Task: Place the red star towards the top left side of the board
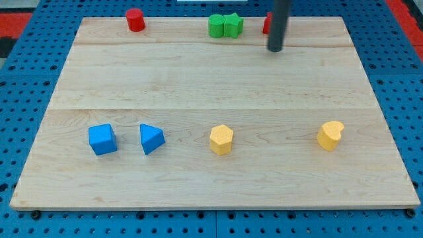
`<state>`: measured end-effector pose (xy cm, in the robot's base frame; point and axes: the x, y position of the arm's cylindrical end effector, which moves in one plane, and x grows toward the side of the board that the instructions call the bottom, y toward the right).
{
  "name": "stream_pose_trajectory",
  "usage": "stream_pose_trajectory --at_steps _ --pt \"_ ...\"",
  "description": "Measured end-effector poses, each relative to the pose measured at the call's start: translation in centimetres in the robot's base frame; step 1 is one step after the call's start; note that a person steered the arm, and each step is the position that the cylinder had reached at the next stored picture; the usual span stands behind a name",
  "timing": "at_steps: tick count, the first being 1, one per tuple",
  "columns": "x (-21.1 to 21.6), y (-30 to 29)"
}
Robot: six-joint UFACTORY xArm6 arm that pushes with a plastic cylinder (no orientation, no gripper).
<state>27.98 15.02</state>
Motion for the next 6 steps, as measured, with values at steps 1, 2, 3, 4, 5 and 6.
stream_pose_trajectory --at_steps 1,2,3,4,5,6 --pt "-3.5 5.4" --pt "-8.6 5.3" --pt "-8.8 2.7" --pt "-7.8 -2.5" --pt "-4.2 -2.6" --pt "-0.8 -4.4"
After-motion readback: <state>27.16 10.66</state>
